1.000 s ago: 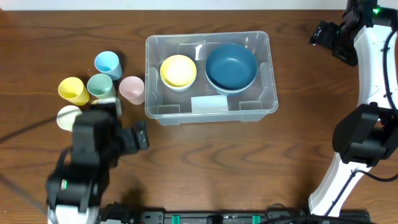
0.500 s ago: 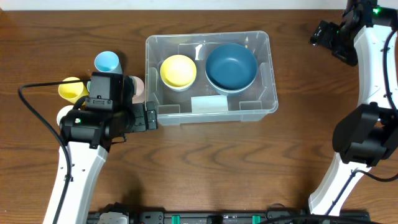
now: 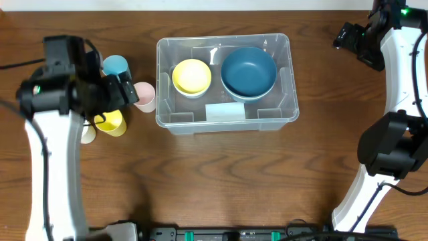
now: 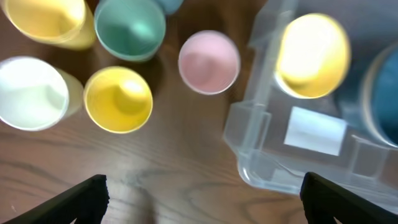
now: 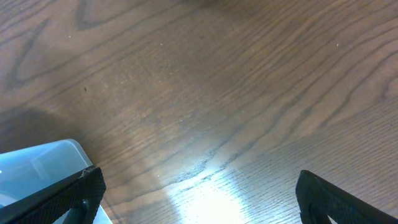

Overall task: Pack container
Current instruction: 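Reach the left gripper to the pink cup and grip its rim, then lift the pink cup with the left gripper toward the bin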

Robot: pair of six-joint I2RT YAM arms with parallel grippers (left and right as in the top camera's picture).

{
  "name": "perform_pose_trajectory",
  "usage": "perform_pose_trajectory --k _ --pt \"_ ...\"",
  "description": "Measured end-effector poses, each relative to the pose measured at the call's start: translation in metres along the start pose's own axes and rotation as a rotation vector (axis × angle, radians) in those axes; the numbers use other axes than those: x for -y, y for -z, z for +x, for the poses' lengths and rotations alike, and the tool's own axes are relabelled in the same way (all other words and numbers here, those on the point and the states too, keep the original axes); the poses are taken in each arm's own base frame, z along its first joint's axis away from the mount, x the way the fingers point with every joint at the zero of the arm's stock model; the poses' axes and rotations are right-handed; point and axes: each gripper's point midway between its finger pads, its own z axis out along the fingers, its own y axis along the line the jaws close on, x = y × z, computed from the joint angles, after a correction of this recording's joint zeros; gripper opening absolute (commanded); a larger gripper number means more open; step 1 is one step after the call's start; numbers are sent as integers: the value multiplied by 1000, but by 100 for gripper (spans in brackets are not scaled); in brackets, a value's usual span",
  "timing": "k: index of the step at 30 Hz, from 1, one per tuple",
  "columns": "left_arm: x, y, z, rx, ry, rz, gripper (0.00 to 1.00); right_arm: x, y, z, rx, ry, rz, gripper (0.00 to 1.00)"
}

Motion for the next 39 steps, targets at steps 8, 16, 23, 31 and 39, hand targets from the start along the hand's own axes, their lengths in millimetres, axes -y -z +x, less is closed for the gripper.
perform_pose_trajectory --k 8,16,23,31,39 --pt "-9 -70 -3 -170 61 -52 97 0 0 0 0 0 0 99" --pt "-9 -97 -15 -171 81 -54 86 0 0 0 0 0 0 99" --pt "-13 -124 -15 -213 109 -70 86 0 0 0 0 0 0 99" --pt "-20 -159 -6 -292 159 -102 85 0 0 0 0 0 0 99" --pt "-23 -184 -6 -309 182 -111 72 0 0 0 0 0 0 99"
